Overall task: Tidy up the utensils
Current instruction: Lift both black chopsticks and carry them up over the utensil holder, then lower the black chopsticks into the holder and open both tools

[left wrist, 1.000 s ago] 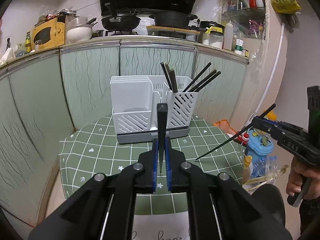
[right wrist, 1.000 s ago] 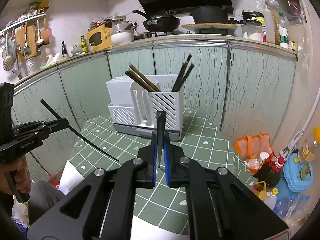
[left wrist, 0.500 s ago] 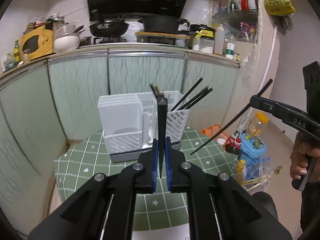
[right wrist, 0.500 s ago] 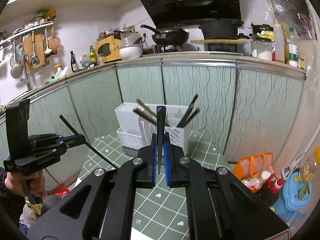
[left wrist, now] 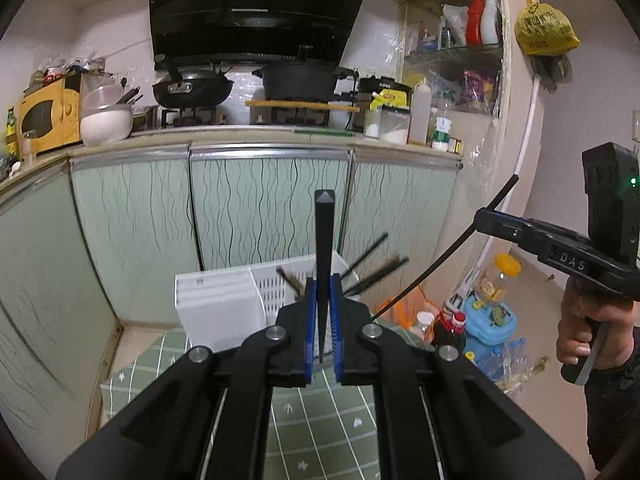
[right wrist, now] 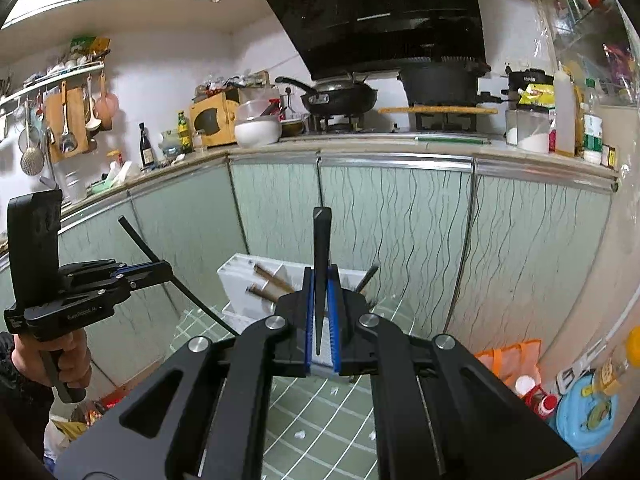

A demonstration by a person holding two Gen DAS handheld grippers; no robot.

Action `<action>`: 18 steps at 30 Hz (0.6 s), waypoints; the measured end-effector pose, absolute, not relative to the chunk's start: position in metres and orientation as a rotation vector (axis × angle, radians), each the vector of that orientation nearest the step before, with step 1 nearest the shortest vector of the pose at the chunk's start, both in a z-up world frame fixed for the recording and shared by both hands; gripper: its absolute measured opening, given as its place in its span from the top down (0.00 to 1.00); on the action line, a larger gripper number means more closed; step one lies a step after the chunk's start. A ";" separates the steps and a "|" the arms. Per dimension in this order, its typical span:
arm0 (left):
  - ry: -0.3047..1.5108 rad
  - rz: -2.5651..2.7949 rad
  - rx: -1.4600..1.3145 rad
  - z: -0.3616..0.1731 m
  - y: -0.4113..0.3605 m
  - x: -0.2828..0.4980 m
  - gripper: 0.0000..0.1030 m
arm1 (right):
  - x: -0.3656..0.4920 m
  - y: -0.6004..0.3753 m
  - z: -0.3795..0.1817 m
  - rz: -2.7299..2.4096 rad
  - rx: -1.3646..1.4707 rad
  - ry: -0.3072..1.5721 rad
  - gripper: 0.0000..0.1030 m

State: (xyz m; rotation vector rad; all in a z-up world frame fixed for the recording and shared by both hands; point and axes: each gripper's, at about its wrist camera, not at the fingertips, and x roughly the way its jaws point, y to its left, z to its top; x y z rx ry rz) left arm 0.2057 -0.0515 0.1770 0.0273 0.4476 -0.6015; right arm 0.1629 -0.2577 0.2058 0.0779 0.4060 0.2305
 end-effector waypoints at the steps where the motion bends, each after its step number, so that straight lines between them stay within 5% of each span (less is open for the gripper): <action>1: 0.445 -0.603 0.023 0.180 -0.052 0.210 0.92 | 0.169 -0.260 0.210 0.232 0.079 0.403 0.94; 18: 0.419 -0.639 -0.014 0.194 -0.085 0.293 0.93 | 0.252 -0.277 0.215 0.251 0.113 0.397 0.94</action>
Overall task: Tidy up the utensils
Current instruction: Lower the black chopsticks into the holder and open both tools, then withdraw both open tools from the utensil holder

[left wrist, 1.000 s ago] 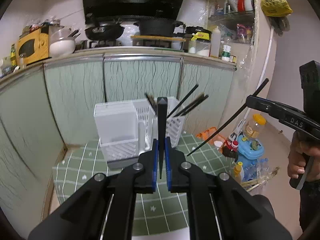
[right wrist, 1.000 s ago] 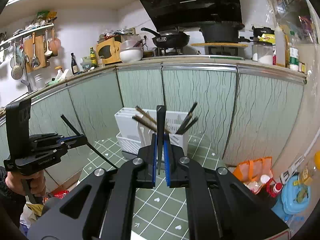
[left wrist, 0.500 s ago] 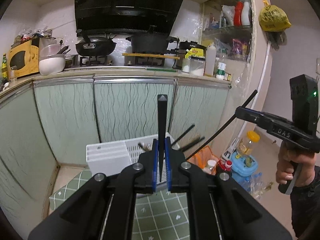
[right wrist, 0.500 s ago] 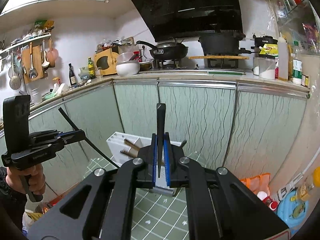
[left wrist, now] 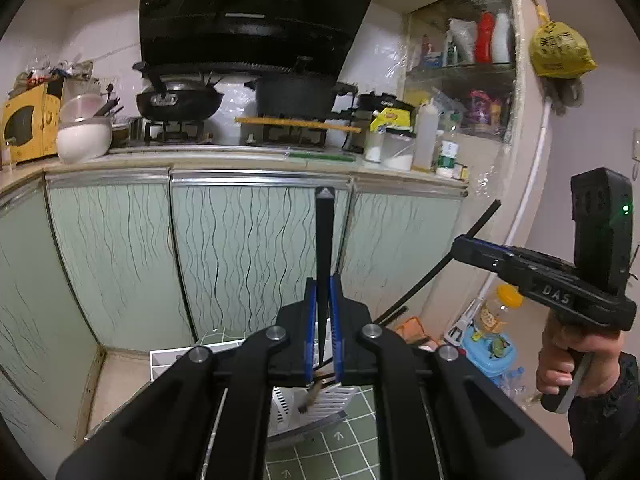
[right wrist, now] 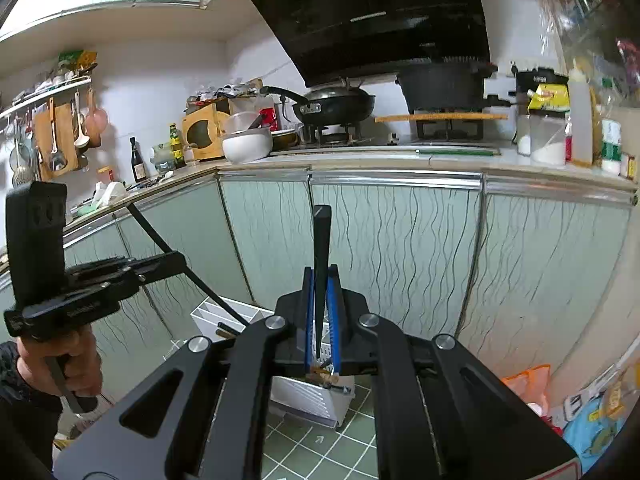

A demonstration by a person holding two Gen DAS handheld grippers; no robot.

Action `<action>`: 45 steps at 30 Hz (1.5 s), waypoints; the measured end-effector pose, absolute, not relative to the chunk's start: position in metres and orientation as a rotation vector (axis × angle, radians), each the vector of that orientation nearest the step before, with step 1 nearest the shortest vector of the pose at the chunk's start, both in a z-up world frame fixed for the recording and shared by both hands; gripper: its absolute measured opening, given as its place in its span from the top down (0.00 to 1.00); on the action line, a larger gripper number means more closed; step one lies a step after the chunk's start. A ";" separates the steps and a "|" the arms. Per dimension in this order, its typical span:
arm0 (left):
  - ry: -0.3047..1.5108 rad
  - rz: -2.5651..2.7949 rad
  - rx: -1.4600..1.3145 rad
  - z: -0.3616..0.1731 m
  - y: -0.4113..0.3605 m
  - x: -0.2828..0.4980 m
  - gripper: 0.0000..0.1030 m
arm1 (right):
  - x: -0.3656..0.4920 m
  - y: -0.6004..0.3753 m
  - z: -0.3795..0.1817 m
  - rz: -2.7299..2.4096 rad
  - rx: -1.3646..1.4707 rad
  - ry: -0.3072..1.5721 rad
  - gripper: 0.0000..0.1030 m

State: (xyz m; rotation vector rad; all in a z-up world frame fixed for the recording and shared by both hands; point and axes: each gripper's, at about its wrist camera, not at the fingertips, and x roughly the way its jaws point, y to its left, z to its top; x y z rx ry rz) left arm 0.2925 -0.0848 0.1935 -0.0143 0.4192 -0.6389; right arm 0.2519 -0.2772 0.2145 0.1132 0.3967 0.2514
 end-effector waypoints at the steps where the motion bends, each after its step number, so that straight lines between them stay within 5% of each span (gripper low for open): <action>1: 0.421 -0.640 -0.016 0.190 -0.086 0.296 0.93 | 0.255 -0.278 0.212 0.253 0.117 0.399 0.94; 12: 0.458 -0.660 -0.085 0.161 -0.093 0.334 0.88 | 0.304 -0.292 0.172 0.303 0.216 0.469 0.91; 13: 0.469 -0.661 -0.089 0.159 -0.094 0.337 0.63 | 0.308 -0.293 0.169 0.306 0.228 0.479 0.63; 14: 0.478 -0.645 -0.090 0.156 -0.093 0.340 0.24 | 0.314 -0.297 0.164 0.302 0.240 0.497 0.47; 15: 0.472 -0.625 -0.087 0.156 -0.092 0.340 0.12 | 0.315 -0.299 0.160 0.295 0.250 0.498 0.25; 16: 0.453 -0.613 -0.081 0.156 -0.091 0.338 0.09 | 0.315 -0.301 0.157 0.294 0.253 0.490 0.24; 23: 0.475 -0.573 -0.039 0.149 -0.082 0.332 0.08 | 0.307 -0.308 0.150 0.243 0.230 0.504 0.08; 45: 0.467 -0.488 0.040 0.146 -0.065 0.250 0.04 | 0.218 -0.268 0.149 0.177 0.016 0.524 0.08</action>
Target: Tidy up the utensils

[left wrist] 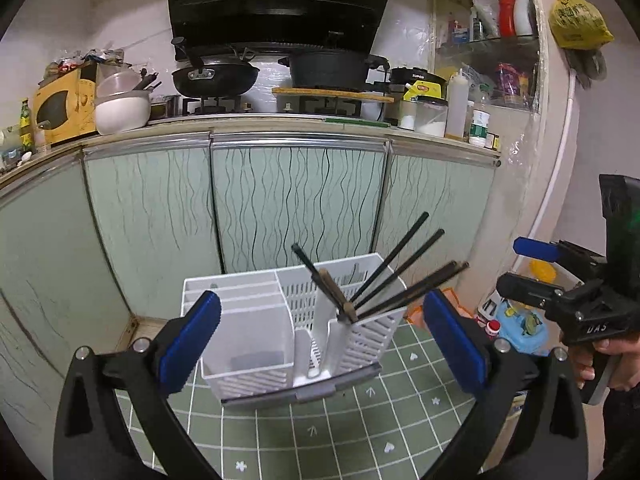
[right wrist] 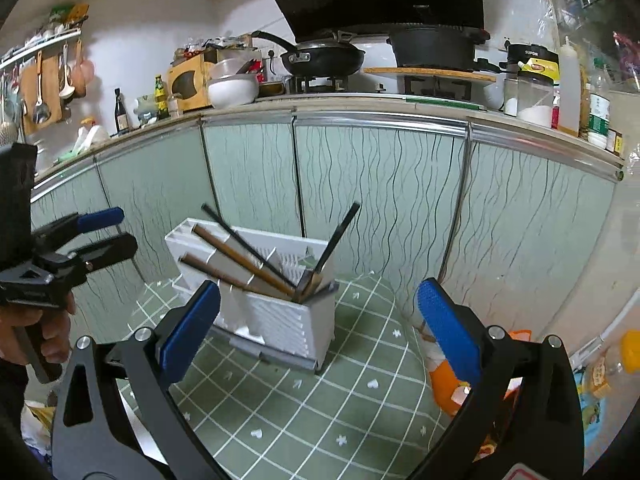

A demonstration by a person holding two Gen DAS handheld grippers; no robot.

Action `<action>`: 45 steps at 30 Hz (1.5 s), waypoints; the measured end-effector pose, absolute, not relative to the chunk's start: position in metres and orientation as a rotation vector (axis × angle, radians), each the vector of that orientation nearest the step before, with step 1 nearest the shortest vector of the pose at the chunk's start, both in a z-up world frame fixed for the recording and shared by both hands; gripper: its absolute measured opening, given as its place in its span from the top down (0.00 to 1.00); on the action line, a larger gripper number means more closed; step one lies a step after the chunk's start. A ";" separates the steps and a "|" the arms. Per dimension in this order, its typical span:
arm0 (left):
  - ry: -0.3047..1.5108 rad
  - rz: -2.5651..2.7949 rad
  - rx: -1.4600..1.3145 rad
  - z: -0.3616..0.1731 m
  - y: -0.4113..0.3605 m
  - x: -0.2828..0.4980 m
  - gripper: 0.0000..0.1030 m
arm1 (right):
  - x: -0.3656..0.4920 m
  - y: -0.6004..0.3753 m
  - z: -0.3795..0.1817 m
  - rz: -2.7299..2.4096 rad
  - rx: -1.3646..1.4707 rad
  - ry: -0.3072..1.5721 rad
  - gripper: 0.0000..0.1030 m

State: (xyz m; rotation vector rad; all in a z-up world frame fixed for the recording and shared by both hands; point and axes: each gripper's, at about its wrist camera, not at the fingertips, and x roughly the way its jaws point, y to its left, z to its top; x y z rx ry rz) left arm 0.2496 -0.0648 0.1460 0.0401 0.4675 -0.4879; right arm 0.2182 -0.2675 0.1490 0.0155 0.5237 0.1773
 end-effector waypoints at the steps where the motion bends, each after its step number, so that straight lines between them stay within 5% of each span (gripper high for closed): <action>1: 0.467 -0.481 0.044 0.145 -0.064 0.246 0.04 | 0.213 -0.266 0.147 0.173 0.013 0.527 0.08; 45: 0.535 -0.163 0.108 0.053 -0.011 0.123 0.04 | 0.074 -0.220 0.060 -0.037 -0.092 0.549 0.08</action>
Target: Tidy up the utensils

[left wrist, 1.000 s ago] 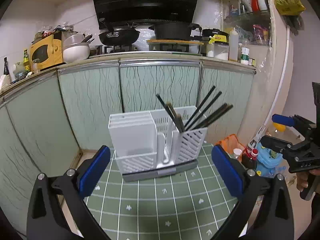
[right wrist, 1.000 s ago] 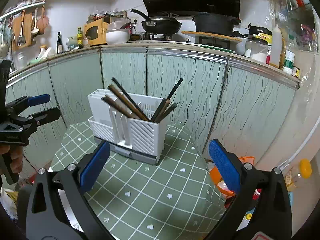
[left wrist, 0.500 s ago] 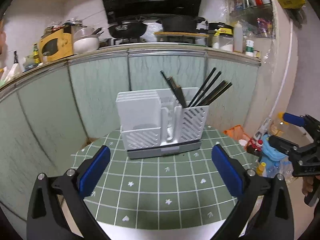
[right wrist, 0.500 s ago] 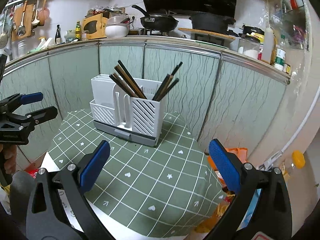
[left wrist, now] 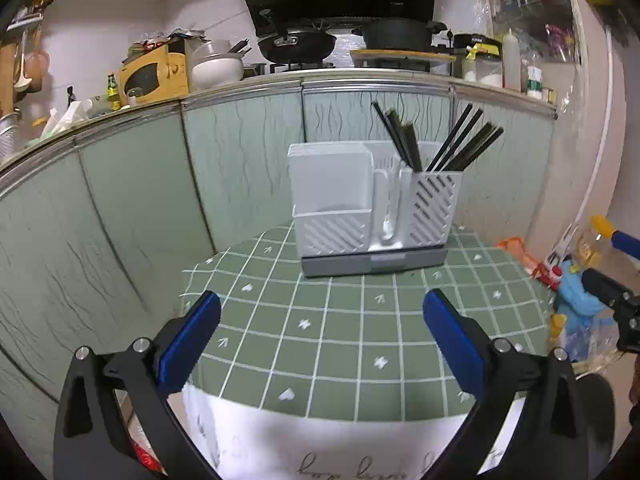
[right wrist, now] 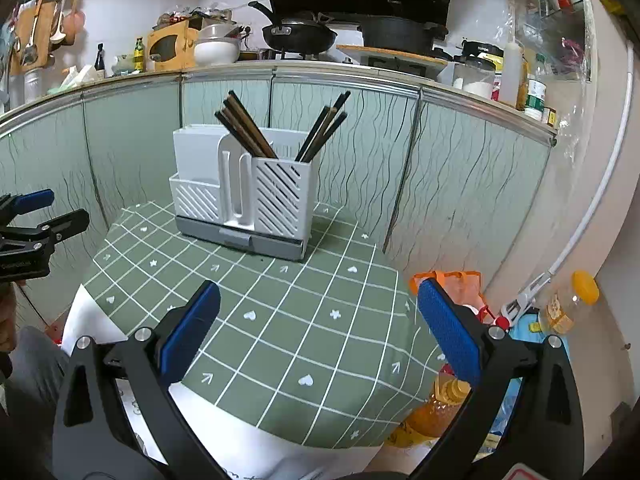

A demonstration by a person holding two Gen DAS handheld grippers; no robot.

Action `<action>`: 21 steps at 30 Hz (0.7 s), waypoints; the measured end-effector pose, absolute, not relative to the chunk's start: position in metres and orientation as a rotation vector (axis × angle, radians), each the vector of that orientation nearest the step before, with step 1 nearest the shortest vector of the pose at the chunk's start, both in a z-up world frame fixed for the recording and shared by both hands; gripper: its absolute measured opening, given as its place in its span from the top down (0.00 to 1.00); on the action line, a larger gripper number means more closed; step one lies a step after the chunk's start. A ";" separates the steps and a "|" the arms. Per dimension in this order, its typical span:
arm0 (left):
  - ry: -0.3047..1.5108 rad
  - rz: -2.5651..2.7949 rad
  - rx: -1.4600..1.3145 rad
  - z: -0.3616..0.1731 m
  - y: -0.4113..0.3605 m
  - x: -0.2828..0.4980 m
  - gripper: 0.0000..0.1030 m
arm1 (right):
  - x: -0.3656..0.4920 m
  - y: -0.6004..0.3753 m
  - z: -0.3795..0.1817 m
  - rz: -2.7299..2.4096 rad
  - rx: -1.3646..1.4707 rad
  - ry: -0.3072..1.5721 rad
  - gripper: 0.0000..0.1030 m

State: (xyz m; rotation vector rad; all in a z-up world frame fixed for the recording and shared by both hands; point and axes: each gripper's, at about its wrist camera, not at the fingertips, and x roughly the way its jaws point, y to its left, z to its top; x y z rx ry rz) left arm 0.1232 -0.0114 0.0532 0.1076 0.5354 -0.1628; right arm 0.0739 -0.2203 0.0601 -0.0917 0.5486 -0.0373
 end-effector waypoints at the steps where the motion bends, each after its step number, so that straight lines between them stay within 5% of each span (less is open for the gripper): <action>1: 0.537 -0.161 0.111 0.051 -0.010 0.121 0.04 | 0.073 -0.220 0.056 -0.038 -0.090 0.553 0.08; 21: 0.563 -0.130 0.119 0.029 -0.001 0.094 0.04 | 0.058 -0.215 0.030 -0.060 -0.055 0.585 0.08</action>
